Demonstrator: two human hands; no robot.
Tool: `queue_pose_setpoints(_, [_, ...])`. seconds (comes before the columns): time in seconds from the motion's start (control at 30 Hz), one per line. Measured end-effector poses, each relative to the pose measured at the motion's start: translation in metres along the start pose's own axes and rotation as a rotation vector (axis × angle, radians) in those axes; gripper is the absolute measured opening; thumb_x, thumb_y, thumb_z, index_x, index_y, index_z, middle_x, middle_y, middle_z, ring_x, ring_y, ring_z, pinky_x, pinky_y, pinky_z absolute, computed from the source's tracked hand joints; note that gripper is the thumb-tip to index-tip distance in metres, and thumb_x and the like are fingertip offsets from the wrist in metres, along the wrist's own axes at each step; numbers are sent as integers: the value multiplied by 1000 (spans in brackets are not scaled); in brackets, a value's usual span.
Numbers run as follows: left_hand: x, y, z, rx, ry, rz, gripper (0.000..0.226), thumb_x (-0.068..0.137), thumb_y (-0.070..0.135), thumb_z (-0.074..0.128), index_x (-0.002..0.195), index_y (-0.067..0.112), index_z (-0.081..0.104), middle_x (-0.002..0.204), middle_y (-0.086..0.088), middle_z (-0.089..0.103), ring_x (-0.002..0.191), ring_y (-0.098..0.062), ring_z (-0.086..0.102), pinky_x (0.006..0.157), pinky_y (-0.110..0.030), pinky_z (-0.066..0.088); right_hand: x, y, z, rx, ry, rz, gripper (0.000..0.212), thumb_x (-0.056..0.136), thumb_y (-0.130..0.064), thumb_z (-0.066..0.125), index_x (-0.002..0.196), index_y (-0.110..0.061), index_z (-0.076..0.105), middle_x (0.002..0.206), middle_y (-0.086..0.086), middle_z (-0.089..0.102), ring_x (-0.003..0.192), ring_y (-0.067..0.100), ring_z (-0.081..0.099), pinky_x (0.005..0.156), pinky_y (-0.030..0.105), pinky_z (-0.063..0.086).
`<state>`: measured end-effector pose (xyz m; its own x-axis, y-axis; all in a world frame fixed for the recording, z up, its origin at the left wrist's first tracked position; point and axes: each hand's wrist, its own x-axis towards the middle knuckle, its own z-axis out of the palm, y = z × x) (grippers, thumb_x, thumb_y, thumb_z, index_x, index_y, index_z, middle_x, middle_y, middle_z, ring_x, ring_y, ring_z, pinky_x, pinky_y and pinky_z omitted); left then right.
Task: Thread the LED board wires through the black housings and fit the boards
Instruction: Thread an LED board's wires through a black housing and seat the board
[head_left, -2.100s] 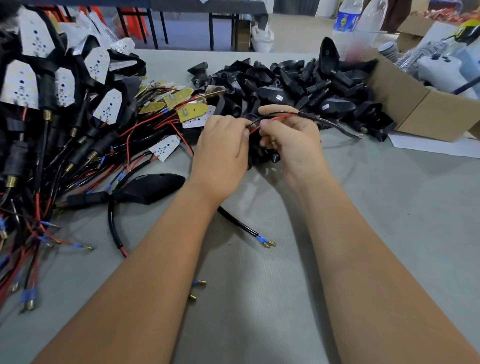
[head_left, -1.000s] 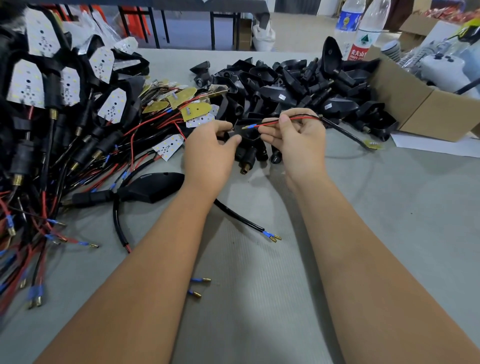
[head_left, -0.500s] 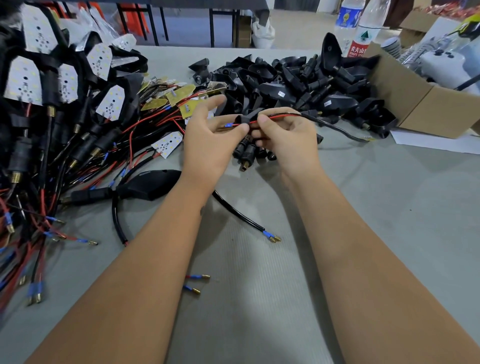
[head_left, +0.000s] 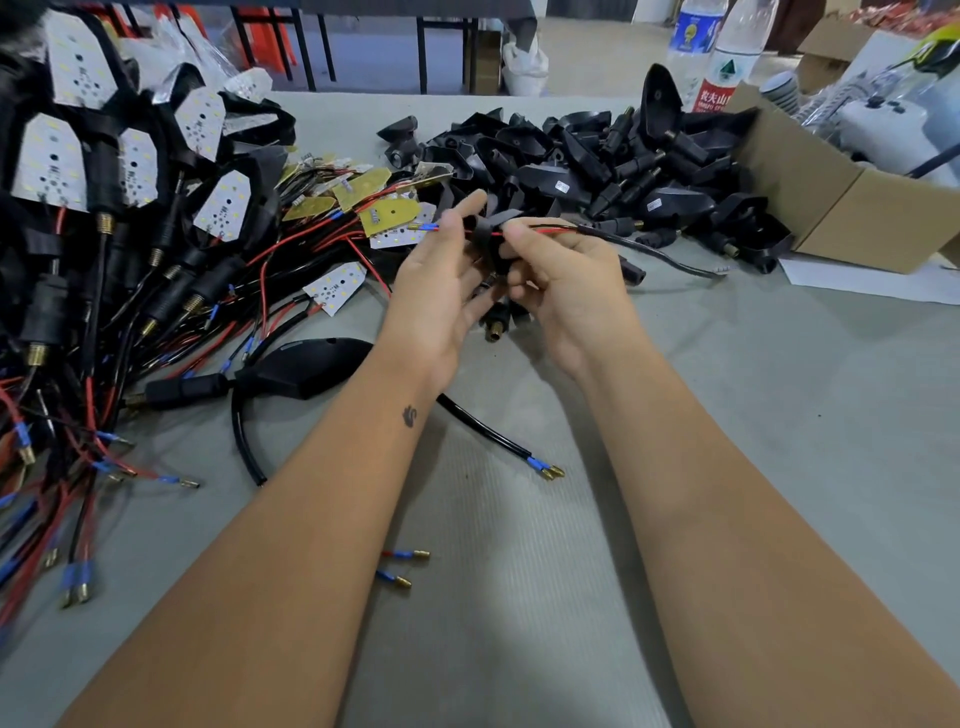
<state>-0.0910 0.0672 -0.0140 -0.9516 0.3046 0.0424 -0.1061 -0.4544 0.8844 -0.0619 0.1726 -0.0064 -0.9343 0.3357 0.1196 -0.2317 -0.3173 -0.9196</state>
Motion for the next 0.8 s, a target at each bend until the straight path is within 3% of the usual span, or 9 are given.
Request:
queue_pose_setpoints(0.1, [1,2,-4,-94,120,1,33,107,39,29,110,30,60,118,-7,70,99,-20,71,81,-31,58,4,-4,-5,314,59,152,20,99,-21,53,86,-9,63,58,0,55,45,8,44,43,17,38])
queue_pose_setpoints(0.2, [5,5,-9,-222,200,-1,35,107,38,29,105,25,61,106,-8,72,93,-21,72,78,-31,59,8,-3,-11,484,161,159,23,101,-17,48,83,-6,58,56,3,56,43,9,45,41,17,38])
queue_pose_setpoints(0.27, [6,6,-9,-258,197,-6,33,107,35,31,107,20,60,103,-8,73,93,-20,72,80,-31,59,9,-1,-12,381,200,125,20,100,-13,51,83,-6,59,56,3,59,45,9,49,44,18,42])
queue_pose_setpoints(0.37, [7,4,-4,-246,162,-48,34,106,31,38,126,9,54,113,-16,70,101,-24,70,86,-33,59,8,3,-8,75,170,28,16,96,-12,59,81,-8,64,59,1,61,49,9,51,46,19,44])
queue_pose_setpoints(0.47, [6,2,-2,-206,133,-62,35,105,32,39,120,6,57,105,-16,73,97,-23,72,88,-33,58,5,6,-4,-136,135,-37,17,92,-14,66,75,-10,66,57,0,58,44,9,48,43,20,41])
queue_pose_setpoints(0.57, [6,3,-3,-216,111,-78,34,106,32,36,109,9,61,98,-13,74,94,-22,72,86,-32,58,4,5,-5,-153,128,-17,18,90,-16,68,73,-11,66,53,-2,55,42,9,43,42,20,37])
queue_pose_setpoints(0.8, [4,1,2,-95,56,-88,36,108,30,31,111,13,62,100,-10,72,91,-20,72,78,-26,59,3,6,-4,-216,98,-9,17,90,-19,69,75,-10,68,49,-3,51,41,9,41,40,20,34])
